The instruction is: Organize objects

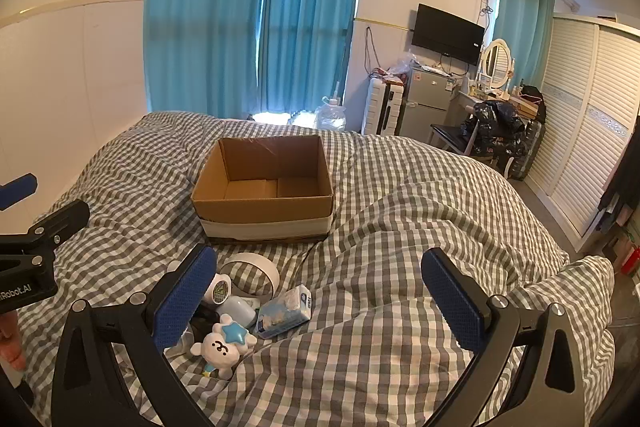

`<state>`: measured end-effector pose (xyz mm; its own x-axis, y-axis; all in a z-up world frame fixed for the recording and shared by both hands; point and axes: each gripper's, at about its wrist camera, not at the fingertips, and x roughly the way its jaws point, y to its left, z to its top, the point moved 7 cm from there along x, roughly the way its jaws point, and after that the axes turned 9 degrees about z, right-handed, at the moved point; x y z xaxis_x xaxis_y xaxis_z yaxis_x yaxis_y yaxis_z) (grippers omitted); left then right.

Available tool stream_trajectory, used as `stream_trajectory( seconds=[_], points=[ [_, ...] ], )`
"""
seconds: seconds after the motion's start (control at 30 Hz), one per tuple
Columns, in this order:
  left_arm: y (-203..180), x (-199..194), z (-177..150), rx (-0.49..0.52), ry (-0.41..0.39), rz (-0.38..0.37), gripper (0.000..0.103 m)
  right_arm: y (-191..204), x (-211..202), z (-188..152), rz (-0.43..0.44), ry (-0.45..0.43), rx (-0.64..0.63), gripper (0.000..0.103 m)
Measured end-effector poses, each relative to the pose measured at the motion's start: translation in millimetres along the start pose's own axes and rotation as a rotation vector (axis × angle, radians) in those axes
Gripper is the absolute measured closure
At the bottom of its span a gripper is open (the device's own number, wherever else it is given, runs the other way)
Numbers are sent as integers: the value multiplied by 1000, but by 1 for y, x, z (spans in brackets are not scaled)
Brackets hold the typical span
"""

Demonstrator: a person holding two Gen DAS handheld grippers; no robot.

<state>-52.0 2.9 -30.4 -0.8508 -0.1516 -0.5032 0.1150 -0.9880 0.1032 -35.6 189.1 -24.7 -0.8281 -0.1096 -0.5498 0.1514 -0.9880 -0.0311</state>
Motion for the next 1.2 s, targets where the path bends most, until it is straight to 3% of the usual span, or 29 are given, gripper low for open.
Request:
stream_trajectory(
  seconds=[1.2],
  points=[
    [-1, 1, -4, -2, 8, 7, 0, 5, 0, 1, 31, 0, -9, 0]
  ],
)
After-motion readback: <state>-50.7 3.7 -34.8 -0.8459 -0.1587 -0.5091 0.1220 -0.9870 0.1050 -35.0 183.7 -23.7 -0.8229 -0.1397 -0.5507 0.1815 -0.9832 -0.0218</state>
